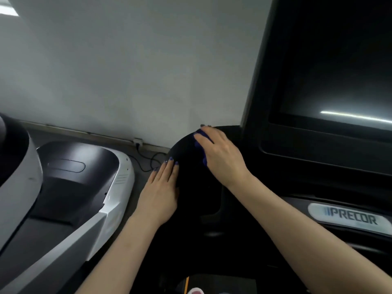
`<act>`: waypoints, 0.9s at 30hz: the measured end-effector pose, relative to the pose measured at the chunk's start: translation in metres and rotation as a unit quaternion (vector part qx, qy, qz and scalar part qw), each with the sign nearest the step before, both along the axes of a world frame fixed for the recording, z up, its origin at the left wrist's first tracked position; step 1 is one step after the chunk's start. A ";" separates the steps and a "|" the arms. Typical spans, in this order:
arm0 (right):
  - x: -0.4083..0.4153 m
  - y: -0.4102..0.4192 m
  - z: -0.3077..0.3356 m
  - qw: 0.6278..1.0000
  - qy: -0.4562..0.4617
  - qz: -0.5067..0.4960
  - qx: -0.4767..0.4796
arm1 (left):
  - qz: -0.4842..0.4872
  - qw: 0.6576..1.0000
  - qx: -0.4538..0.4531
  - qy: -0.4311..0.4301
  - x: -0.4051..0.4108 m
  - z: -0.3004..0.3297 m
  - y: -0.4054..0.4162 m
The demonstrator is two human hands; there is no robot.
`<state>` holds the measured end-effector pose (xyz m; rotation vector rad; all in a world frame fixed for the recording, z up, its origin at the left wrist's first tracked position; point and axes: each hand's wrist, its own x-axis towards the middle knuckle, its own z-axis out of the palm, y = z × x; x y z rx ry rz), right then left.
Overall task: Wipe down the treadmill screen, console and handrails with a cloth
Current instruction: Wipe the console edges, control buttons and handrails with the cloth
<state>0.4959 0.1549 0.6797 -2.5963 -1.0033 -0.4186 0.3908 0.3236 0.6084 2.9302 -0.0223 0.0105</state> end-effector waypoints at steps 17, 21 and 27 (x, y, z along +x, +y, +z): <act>0.053 0.032 -0.063 0.965 0.097 -0.229 -0.087 | 0.031 0.998 -0.002 -0.055 -0.005 -0.022 -0.004; 0.068 0.044 -0.064 0.961 0.083 -0.243 -0.101 | 0.037 0.997 0.006 -0.061 -0.006 -0.024 -0.005; 0.061 0.027 -0.063 0.970 0.074 -0.190 -0.130 | 0.039 0.997 0.005 -0.064 -0.007 -0.023 -0.006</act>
